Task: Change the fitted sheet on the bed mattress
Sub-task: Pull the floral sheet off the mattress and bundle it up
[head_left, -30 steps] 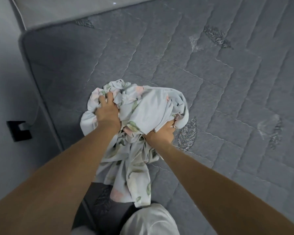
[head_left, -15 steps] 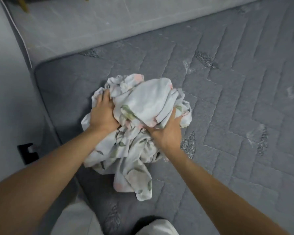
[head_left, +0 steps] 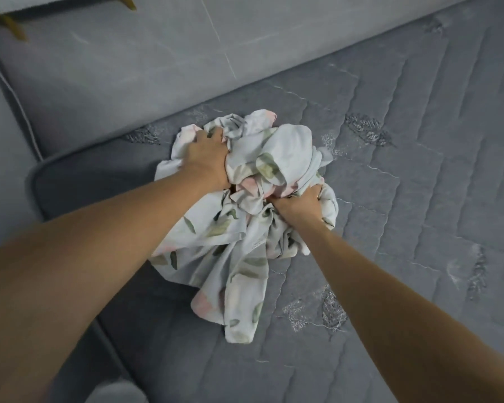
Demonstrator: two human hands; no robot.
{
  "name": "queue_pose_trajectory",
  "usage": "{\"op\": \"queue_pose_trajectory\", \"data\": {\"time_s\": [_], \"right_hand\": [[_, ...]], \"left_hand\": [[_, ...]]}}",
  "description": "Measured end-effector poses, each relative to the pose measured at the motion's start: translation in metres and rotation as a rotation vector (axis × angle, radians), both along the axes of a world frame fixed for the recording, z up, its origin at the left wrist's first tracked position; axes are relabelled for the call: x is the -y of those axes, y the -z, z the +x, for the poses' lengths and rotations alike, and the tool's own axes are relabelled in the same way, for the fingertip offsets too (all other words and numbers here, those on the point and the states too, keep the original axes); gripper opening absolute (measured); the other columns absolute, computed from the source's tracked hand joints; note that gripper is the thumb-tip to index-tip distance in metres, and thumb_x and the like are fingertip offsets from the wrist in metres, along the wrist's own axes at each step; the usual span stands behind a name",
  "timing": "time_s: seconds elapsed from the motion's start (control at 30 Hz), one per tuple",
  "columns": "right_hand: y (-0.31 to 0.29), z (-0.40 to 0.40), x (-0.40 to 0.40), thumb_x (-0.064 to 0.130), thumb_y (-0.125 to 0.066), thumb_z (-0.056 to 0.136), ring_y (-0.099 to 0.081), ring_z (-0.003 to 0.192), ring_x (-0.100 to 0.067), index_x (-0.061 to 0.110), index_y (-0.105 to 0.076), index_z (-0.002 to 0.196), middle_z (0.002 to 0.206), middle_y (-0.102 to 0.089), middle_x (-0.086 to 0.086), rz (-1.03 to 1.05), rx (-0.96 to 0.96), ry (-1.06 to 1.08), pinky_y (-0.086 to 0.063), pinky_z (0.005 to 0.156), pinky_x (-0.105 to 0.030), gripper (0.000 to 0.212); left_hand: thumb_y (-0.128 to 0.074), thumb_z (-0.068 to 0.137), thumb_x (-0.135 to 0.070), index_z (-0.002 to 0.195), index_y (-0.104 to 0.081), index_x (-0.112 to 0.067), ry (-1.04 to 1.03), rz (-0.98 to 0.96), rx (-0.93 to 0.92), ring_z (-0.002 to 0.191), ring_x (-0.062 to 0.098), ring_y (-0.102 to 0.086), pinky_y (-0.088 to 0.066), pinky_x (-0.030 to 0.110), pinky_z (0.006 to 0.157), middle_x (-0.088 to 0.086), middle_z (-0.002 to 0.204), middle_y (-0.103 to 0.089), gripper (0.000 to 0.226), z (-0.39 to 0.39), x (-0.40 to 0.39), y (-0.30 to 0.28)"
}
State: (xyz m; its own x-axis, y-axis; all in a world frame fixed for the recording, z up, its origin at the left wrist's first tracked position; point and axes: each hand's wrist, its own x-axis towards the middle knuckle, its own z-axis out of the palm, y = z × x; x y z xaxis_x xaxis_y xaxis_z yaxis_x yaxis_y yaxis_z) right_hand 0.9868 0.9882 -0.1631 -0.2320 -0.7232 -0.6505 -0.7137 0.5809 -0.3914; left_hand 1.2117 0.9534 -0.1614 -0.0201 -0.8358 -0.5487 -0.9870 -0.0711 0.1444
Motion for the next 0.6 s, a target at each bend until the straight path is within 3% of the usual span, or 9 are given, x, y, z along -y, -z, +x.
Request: {"op": "queue_pose_trajectory", "data": {"time_s": [0.1,0.3,0.47,0.6], "right_hand": [[0.004,0.001,0.005,0.049,-0.086,0.079,-0.051,0.138,-0.034,0.009,-0.017,0.159,0.155,-0.045,-0.01,0.044,-0.049,-0.002,-0.045,0.114,-0.043,0.113],[0.01,0.002,0.015,0.058,-0.084,0.066,-0.048,0.142,-0.033,0.007,-0.006,0.163,0.156,-0.047,-0.007,0.121,-0.039,0.065,-0.043,0.113,-0.038,0.134],[0.02,0.002,0.013,0.048,-0.084,0.073,-0.052,0.137,-0.035,0.01,-0.013,0.16,0.151,-0.05,-0.01,0.141,-0.101,0.092,-0.046,0.108,-0.04,0.119],[0.023,0.004,0.006,0.054,-0.079,0.076,-0.056,0.131,-0.034,0.014,-0.017,0.155,0.151,-0.046,-0.008,0.092,-0.113,0.033,-0.049,0.104,-0.042,0.109]], "left_hand": [[-0.068,0.084,-0.068,0.161,-0.024,-0.017,0.022,0.067,-0.004,0.142,0.041,-0.032,-0.043,0.047,0.107,0.01,0.159,-0.025,0.102,-0.001,0.008,0.0],[-0.068,0.086,-0.063,0.158,-0.032,-0.018,0.027,0.091,0.01,0.139,0.04,-0.032,-0.045,0.049,0.104,0.009,0.158,-0.023,0.092,-0.001,0.013,-0.002],[-0.067,0.085,-0.064,0.152,-0.038,-0.016,-0.002,0.087,-0.012,0.137,0.041,-0.033,-0.048,0.052,0.1,0.01,0.155,-0.026,0.088,-0.002,0.01,-0.002],[-0.066,0.091,-0.046,0.146,-0.044,-0.013,-0.008,0.08,-0.005,0.133,0.04,-0.034,-0.051,0.052,0.092,0.009,0.15,-0.026,0.068,-0.005,0.001,0.008]]}}
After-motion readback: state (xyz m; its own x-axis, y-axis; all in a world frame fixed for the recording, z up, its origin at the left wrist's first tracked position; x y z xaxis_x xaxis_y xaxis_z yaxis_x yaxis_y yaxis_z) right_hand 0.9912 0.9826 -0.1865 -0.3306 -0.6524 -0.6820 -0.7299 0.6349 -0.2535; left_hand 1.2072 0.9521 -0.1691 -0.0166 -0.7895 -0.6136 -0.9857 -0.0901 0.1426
